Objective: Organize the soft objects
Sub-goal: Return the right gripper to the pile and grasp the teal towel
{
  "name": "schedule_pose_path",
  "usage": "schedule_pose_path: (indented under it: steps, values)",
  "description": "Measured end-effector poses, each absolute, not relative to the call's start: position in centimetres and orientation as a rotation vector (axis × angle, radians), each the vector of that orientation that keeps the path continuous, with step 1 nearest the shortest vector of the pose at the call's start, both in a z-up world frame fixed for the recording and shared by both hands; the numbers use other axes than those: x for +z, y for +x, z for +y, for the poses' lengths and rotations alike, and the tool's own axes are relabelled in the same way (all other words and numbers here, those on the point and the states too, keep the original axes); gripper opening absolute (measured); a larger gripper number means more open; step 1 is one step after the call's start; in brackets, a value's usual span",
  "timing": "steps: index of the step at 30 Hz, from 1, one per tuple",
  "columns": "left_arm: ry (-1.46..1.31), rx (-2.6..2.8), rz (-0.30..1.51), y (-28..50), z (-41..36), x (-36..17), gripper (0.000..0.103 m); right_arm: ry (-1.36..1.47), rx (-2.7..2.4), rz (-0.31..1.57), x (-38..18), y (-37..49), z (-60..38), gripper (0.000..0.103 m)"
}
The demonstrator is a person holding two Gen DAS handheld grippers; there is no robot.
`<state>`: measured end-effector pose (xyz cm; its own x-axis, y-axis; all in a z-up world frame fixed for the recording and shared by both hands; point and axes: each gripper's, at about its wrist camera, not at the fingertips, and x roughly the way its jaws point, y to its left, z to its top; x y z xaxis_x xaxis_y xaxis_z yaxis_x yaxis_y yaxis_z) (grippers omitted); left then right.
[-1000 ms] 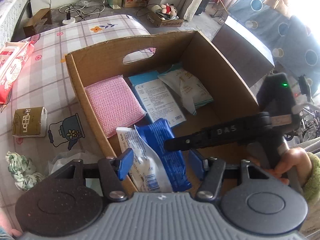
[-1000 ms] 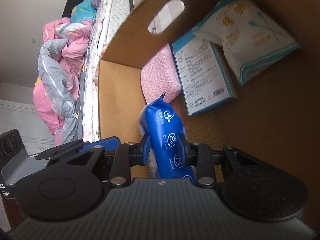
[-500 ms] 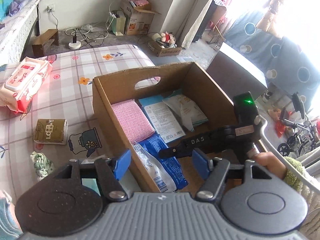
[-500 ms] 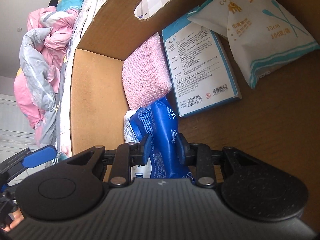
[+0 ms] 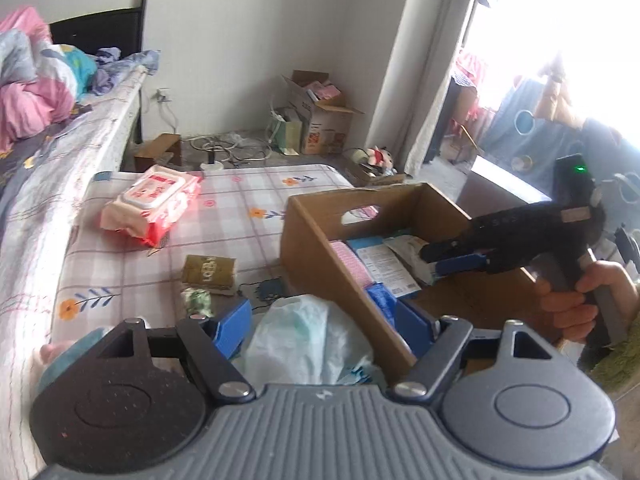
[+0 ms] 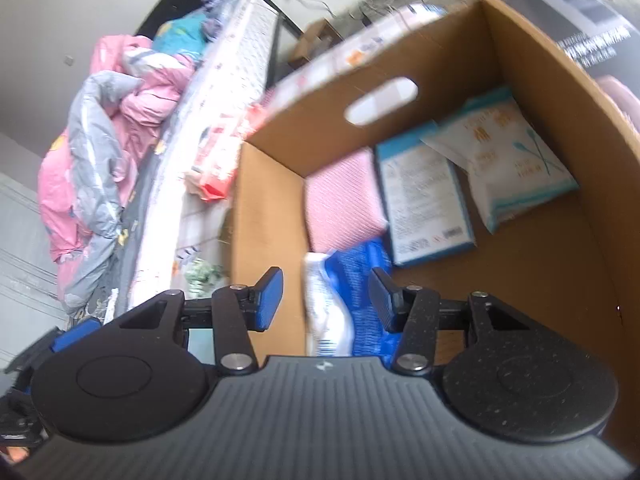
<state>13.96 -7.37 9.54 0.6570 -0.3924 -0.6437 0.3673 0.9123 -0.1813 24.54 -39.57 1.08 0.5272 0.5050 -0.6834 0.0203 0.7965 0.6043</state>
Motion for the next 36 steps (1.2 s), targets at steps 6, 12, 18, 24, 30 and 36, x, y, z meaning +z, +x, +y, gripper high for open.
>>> schedule_pose_path:
  steps: [6,12,18,24,30,36]
  values:
    - [-0.040,-0.241,0.726,10.1,-0.6,7.4,0.080,0.557,0.479,0.931,4.5,23.3,-34.0,0.049]
    - [-0.006,-0.082,0.785,8.2,3.3,3.6,0.075,0.384,0.666,0.905,6.4,22.9,-23.0,0.050]
    - [0.001,0.005,0.788,7.8,5.4,0.9,0.059,0.009,0.757,0.742,7.4,21.0,-11.6,0.054]
    - [0.087,0.056,0.724,9.2,5.9,0.0,0.050,-0.162,0.823,0.664,6.9,21.1,-4.5,0.077]
    - [0.143,0.023,0.768,12.1,6.4,-1.4,0.056,-0.258,0.847,0.709,3.4,22.1,-1.4,0.083]
    - [0.143,-0.006,0.794,13.4,6.9,-2.6,0.053,-0.330,0.834,0.737,0.7,22.1,-0.4,0.081]
